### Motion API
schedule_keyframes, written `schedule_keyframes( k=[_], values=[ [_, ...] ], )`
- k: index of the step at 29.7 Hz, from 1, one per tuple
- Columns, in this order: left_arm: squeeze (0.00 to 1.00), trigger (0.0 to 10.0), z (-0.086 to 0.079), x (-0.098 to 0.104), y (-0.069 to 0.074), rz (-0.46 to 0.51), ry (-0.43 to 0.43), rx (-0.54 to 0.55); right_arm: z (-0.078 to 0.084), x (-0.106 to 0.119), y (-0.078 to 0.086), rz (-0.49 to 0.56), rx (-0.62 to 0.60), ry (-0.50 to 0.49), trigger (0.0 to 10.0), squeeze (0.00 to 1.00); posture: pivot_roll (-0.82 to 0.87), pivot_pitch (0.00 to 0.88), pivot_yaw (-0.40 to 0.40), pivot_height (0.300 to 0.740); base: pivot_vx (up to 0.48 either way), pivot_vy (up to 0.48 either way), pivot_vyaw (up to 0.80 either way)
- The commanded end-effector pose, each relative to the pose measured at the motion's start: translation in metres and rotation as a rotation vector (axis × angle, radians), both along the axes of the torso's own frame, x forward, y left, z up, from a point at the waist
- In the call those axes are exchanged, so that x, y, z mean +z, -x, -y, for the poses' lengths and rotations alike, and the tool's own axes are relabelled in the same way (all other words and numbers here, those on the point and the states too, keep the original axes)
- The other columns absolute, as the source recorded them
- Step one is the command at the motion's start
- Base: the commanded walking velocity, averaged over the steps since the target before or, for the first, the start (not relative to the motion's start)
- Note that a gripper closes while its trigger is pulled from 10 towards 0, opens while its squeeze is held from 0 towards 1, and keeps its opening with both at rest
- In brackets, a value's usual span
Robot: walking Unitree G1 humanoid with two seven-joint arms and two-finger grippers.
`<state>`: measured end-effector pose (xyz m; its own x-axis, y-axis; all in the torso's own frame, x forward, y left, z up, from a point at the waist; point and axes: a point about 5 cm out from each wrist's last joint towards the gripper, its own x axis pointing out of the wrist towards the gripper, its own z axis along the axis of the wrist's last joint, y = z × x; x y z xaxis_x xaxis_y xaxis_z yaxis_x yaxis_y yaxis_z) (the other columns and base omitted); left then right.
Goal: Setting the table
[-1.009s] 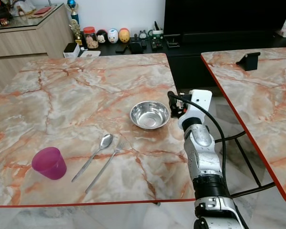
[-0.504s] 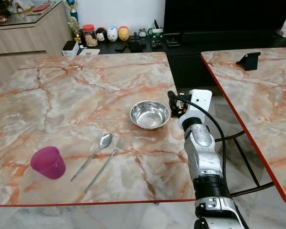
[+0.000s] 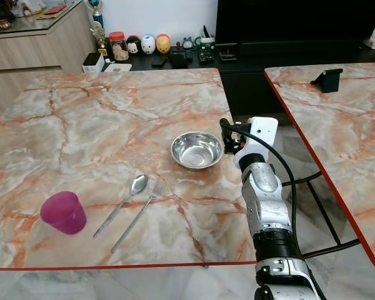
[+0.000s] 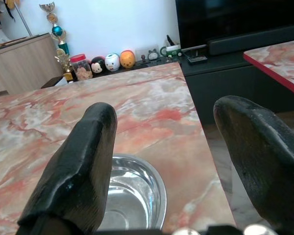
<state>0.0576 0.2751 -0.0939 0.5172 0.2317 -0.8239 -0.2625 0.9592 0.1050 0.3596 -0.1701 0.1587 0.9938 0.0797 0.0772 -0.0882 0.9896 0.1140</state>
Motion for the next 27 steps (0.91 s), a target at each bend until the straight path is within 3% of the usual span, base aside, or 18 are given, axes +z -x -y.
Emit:
schedule_keyframes(
  k=[1, 22, 27],
  values=[
    [0.00, 10.0, -0.005, 0.002, 0.002, 0.010, -0.010, 0.009, 0.000, -0.003, 0.001, -0.005, 0.002, -0.001, 10.0, 0.00, -0.09, 0.000, 0.036, 0.740, 0.000, 0.000, 0.00],
    [0.00, 10.0, 0.014, -0.005, -0.004, -0.020, 0.017, -0.017, -0.001, -0.003, 0.002, -0.001, 0.002, -0.006, 10.0, 0.00, -0.12, 0.000, 0.048, 0.740, 0.000, 0.000, 0.00],
    [0.00, 10.0, 0.010, -0.005, -0.001, -0.034, 0.015, -0.006, -0.003, -0.003, 0.002, -0.003, 0.006, -0.007, 10.0, 0.00, -0.11, 0.000, 0.044, 0.740, 0.000, 0.000, 0.00]
  ],
)
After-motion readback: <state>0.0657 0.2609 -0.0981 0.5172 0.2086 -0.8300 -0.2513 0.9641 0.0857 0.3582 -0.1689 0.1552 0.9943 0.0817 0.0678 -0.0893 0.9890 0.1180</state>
